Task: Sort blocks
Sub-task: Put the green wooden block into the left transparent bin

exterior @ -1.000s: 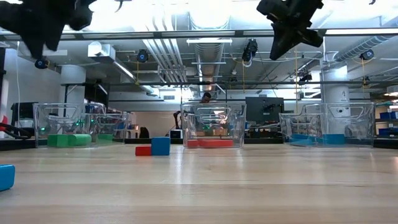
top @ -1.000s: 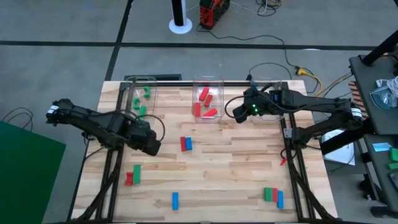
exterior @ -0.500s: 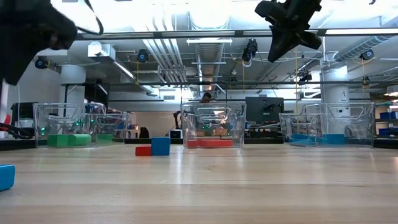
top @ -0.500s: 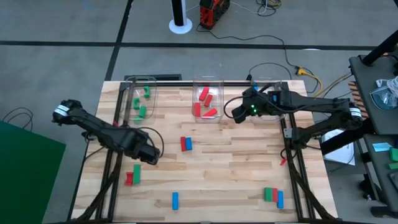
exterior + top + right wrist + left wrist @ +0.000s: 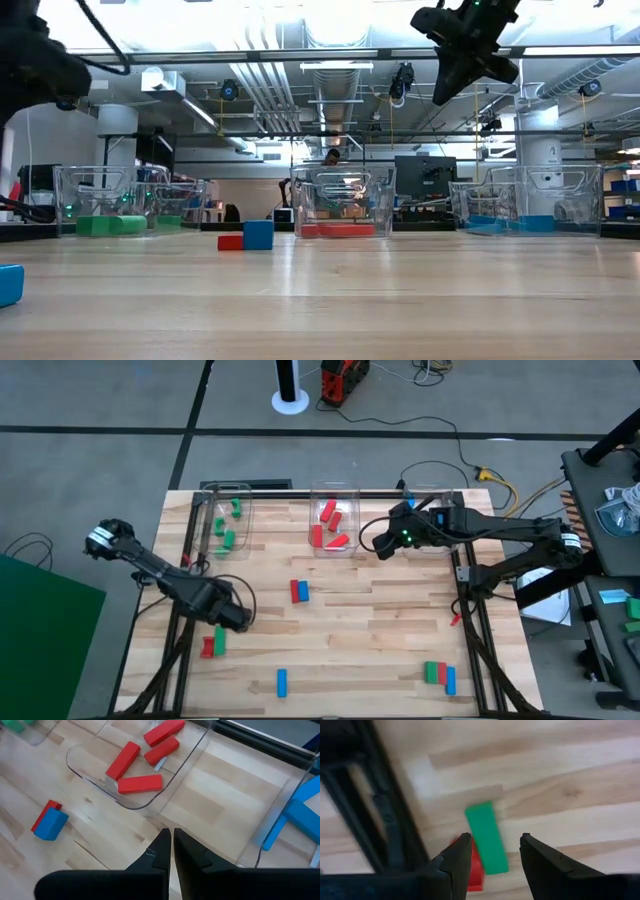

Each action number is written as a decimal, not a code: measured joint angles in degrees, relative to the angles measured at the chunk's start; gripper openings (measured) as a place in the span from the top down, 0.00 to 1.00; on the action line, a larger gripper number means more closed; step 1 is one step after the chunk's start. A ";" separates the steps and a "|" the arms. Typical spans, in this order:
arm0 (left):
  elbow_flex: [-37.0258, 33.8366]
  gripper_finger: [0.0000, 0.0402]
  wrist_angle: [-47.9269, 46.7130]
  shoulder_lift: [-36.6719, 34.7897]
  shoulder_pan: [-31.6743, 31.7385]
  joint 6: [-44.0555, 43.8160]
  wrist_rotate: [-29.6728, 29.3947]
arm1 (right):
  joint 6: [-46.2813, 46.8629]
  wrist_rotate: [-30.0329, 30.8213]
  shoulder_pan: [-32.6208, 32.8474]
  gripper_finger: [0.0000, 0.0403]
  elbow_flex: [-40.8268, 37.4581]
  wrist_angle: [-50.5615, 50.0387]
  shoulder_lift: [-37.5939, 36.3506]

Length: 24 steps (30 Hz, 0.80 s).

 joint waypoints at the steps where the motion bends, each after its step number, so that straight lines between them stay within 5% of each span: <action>1: -0.63 0.64 1.28 0.00 -0.55 -0.95 0.41 | 0.00 0.00 0.00 0.97 0.00 0.20 0.00; 7: -4.09 0.62 2.16 -0.09 -3.09 -3.63 4.89 | -0.07 0.00 0.00 0.97 0.00 0.94 0.00; 24: -10.24 0.50 13.05 -0.37 -3.75 -5.59 2.27 | 0.02 -0.02 0.00 0.97 0.00 0.93 -0.02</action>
